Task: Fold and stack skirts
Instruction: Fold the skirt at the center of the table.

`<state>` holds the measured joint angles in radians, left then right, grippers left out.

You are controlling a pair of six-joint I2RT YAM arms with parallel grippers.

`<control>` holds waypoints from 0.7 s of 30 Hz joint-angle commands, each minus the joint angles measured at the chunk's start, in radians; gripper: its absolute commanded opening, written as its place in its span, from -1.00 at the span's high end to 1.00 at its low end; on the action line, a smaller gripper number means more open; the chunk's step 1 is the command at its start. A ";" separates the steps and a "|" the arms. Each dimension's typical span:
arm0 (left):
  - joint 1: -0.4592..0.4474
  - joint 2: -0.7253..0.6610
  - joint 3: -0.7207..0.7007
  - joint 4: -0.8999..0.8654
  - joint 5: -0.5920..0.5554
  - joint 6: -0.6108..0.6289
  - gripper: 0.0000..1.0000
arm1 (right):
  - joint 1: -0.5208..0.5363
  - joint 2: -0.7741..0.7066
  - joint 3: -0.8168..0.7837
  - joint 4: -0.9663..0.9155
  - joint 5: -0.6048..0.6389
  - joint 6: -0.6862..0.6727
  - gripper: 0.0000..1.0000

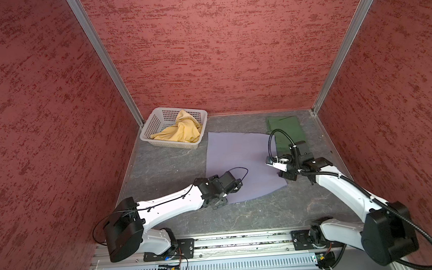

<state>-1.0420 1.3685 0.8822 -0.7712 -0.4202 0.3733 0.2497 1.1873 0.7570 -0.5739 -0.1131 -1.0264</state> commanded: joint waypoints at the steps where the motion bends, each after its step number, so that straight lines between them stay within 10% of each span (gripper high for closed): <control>1: -0.019 -0.019 -0.011 0.010 0.012 -0.045 -0.69 | 0.013 -0.023 -0.012 -0.076 0.035 -0.014 -0.19; 21: -0.007 0.009 -0.080 0.054 -0.064 -0.105 -0.60 | 0.039 -0.079 -0.016 -0.143 0.024 -0.061 -0.19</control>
<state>-1.0595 1.3727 0.8146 -0.7338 -0.4641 0.2935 0.2802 1.1248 0.7486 -0.6819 -0.0998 -1.0573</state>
